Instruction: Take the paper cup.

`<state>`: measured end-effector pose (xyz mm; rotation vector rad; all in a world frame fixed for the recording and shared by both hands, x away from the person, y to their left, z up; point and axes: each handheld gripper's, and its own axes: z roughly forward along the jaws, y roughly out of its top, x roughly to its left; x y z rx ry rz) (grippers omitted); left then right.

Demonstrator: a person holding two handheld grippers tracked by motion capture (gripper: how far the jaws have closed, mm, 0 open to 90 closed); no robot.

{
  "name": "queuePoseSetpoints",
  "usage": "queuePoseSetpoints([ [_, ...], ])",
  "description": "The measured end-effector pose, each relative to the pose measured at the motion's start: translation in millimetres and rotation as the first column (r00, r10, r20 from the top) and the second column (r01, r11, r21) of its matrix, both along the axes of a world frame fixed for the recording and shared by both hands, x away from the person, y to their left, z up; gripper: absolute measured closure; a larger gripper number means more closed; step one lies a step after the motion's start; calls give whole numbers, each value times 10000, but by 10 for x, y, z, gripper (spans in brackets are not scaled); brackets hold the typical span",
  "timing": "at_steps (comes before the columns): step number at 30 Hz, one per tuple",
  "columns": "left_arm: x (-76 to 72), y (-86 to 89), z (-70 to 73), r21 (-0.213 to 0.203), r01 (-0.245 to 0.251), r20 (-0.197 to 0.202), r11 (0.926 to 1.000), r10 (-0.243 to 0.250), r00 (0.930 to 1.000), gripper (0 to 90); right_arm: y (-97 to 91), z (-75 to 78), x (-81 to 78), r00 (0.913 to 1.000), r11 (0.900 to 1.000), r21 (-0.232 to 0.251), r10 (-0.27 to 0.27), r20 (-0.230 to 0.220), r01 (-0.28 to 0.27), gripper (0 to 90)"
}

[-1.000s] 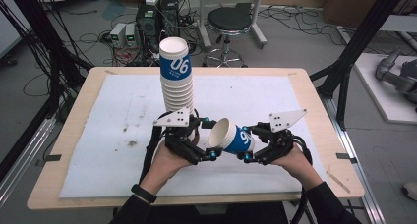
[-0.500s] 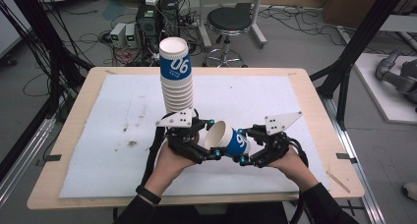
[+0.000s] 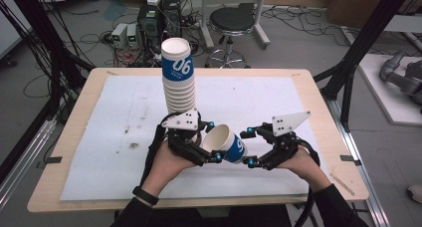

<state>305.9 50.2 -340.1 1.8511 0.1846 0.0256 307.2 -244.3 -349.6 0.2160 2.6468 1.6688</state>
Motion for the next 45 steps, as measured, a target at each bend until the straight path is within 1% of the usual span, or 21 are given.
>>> queuePoseSetpoints([
  [1,-4,-4,17,164,0,80,9999,-1,10000,225,0,0,0,10000,10000,0,0,0,0,226],
  [2,-8,-8,35,407,-35,162,9992,29,9999,226,41,-18,-11,10000,9995,-329,-5,65,8,222],
  [4,-31,-28,70,917,-19,306,9958,-9,9995,225,85,-38,-20,9997,9988,-482,-55,234,66,222],
  [5,-31,-28,70,917,-19,306,9958,-9,9995,225,85,-38,-20,9997,9988,-482,-55,234,66,222],
  [7,-41,-38,88,1241,-27,449,9923,-29,9990,225,116,-56,-20,9996,9983,-573,-52,288,68,222],
  [12,-59,-84,136,1658,43,513,9861,-129,9986,225,199,-115,-17,9997,9976,-698,67,220,-51,222],
  [15,-59,-114,166,1673,111,481,9858,-194,9987,228,238,-149,-4,9999,9979,-643,112,17,-111,223],
  [17,-56,-136,186,1719,182,470,9850,-266,9985,228,278,-187,6,9996,9976,-671,148,-243,-164,229],
  [20,-45,-164,203,1893,274,474,9815,-370,9982,228,291,-193,8,9996,9977,-645,183,-232,-197,254],
  [22,-40,-165,210,1831,277,444,9827,-364,9984,225,283,-189,9,9989,9976,-603,321,-332,-340,293],
  [25,-43,-178,207,1762,289,425,9839,-369,9984,216,279,-188,12,9983,9972,-583,444,-365,-465,302],
  [28,-52,-189,198,1449,201,378,9892,-258,9990,177,278,-187,11,9983,9976,-477,484,-339,-500,301],
  [29,-51,-184,192,1242,198,331,9921,-241,9992,171,273,-182,11,9983,9978,-438,491,-315,-505,301],
  [30,-46,-174,185,996,206,239,9948,-231,9994,162,254,-166,10,9986,9986,-229,472,-253,-478,301],
  [31,-42,-166,175,657,215,82,9976,-221,9997,162,254,-166,10,9986,9986,-229,472,-253,-478,301],
  [33,-41,-144,155,30,211,-228,9998,-211,9995,141,227,-148,9,9985,9988,150,476,-253,-472,301],
  [35,-41,-118,136,-441,163,-328,9989,-177,9993,134,215,-141,11,9985,9985,263,480,-247,-473,301],
  [37,-37,-96,125,-742,134,-360,9972,-161,9992,127,201,-128,7,9987,9978,504,435,-281,-420,301],
  [39,-38,-85,111,-1185,127,-420,9929,-178,9990,126,179,-111,7,9985,9957,813,475,-289,-450,301],
  [40,-36,-88,101,-1415,207,-492,9897,-279,9984,126,179,-111,7,9985,9957,813,475,-289,-450,301],
  [45,-38,-151,63,-1886,211,-505,9818,-311,9982,127,184,-118,8,9975,9916,1197,550,-447,-493,301],
])
